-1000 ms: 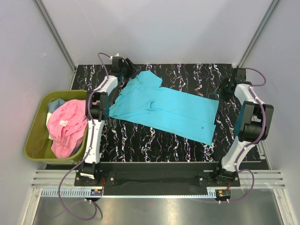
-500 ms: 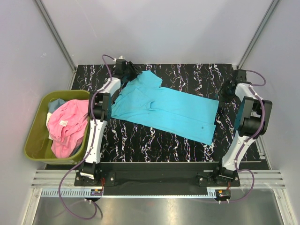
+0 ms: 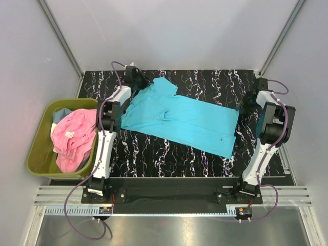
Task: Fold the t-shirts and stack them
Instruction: Fold the tshirt
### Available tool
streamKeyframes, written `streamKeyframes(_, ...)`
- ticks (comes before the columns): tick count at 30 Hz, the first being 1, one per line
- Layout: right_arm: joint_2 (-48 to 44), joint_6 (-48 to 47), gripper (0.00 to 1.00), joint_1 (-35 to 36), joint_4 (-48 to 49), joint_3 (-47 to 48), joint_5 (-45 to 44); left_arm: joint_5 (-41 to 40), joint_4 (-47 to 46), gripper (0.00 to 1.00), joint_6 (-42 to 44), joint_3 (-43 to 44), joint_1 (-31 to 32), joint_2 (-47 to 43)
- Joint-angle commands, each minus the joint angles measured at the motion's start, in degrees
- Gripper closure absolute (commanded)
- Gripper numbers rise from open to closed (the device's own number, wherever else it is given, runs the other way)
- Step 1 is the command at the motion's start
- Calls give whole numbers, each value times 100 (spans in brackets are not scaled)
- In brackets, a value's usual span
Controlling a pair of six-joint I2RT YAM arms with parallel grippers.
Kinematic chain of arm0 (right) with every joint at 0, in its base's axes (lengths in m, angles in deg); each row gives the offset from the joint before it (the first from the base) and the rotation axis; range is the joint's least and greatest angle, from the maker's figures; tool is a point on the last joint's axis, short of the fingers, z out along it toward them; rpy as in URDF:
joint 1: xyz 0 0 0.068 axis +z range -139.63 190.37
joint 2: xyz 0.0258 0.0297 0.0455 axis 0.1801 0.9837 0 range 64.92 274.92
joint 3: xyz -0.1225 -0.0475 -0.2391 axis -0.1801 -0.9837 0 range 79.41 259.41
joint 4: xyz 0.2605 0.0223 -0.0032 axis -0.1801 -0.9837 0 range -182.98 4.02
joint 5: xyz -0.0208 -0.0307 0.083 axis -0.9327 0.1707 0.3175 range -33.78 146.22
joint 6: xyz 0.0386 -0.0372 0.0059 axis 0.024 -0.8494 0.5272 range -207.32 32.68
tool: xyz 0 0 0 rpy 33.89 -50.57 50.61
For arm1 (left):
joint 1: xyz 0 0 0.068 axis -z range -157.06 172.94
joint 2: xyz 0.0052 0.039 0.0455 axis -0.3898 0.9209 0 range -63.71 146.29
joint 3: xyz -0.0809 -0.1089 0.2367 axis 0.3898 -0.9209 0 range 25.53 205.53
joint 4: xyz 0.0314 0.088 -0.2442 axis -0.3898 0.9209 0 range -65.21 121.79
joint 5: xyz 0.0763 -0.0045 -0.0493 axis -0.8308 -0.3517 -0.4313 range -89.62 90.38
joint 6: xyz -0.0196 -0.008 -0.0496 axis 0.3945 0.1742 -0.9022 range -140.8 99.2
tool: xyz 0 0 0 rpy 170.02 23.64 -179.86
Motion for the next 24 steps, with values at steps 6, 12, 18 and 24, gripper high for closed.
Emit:
streamKeyframes(6,-217,-266,71,-4,436,-228,390,516,-577,100,-53,2,-165,-457)
streamKeyframes(12,-225,-494,100,-13,620,-131,381,780,-709,100,87,-25,-174,-571)
streamKeyframes(18,-638,-784,100,-13,1382,-490,92,807,-648,100,640,-383,-236,-1089)
streamKeyframes(24,-1473,-785,100,-4,2772,-1659,248,772,-727,100,870,-1043,-437,-1678)
